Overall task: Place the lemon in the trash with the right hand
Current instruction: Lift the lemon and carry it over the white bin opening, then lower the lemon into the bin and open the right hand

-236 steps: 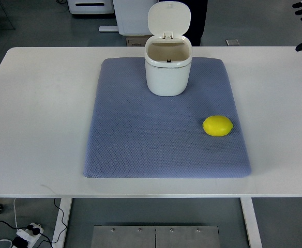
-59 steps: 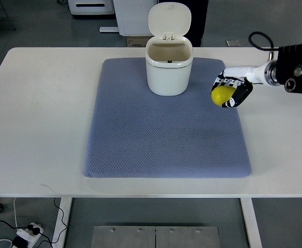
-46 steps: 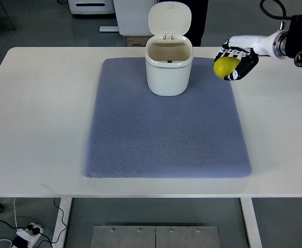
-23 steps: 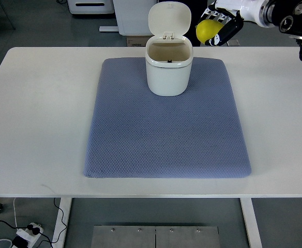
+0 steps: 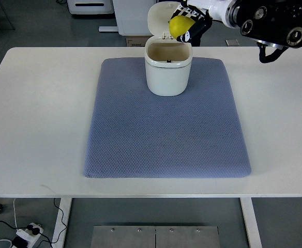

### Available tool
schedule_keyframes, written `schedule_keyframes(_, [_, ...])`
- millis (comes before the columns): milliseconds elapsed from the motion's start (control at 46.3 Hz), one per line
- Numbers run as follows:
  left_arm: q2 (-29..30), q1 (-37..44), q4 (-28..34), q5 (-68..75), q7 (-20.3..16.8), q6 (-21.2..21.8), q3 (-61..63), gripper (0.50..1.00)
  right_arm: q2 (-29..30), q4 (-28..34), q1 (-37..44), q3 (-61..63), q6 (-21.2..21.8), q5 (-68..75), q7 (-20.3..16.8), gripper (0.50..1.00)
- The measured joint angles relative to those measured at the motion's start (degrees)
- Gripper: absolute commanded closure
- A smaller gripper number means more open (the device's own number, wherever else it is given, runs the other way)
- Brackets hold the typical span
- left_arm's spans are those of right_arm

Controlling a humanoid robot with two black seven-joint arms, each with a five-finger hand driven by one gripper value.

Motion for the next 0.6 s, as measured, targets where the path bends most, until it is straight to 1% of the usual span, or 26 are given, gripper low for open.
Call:
schedule_keyframes(388, [0.0, 0.0, 0.0, 0.0, 0.0, 0.0, 0.0, 0.500, 4.4, -6.0, -5.0, 3.9, -0.4, 1.4, -0.3, 1.000])
schedule_keyframes(604, [0.0, 0.0, 0.0, 0.0, 0.0, 0.0, 0.0, 0.500, 5.4, -8.6, -7.9, 5.4, -0.4, 1.4, -0.4, 1.000])
